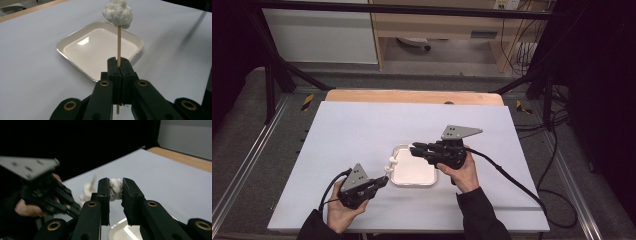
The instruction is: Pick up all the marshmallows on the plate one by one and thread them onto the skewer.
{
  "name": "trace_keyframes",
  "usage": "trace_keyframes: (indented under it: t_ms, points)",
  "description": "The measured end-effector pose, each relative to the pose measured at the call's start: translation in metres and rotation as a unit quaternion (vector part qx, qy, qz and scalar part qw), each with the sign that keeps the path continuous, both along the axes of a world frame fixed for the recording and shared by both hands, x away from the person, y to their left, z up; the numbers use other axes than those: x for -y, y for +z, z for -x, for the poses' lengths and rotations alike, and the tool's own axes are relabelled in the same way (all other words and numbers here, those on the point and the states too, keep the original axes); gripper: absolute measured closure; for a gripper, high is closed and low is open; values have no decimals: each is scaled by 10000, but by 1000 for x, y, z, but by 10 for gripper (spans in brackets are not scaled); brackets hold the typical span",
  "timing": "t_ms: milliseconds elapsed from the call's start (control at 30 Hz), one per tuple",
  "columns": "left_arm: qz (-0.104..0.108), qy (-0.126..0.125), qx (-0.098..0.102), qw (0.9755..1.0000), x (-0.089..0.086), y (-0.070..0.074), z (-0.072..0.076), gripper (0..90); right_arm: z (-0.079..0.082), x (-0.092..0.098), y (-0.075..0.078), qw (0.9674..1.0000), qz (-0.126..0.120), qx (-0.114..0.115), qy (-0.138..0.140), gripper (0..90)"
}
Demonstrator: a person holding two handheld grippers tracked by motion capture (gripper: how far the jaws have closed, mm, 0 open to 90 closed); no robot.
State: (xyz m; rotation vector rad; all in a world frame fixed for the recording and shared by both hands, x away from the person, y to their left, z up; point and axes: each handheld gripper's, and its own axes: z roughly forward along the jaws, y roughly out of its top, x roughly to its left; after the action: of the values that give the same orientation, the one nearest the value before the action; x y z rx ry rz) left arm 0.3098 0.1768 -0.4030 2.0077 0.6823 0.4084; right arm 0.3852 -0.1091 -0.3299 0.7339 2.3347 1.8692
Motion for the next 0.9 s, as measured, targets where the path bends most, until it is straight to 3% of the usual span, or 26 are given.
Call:
trace_keyframes:
  t_ms: [133, 533, 700, 900]
  points:
    - [-98, -107, 33, 9999, 8, 0, 4, 887, 4, 4, 7, 9995, -242, -73, 184, 766]
    - [-170, -106, 76, 9998, 9, 0, 4, 887, 5, -7, -1, 9989, -4, -241, 401, 776]
    - [-341, -22, 168, 9993, 10, -1, 5, 888, 6, -11, -4, 9983, 231, -276, 461, 808]
    - [-338, -15, 216, 9992, 11, -3, 6, 889, 7, -18, -5, 9978, 195, -335, 529, 823]
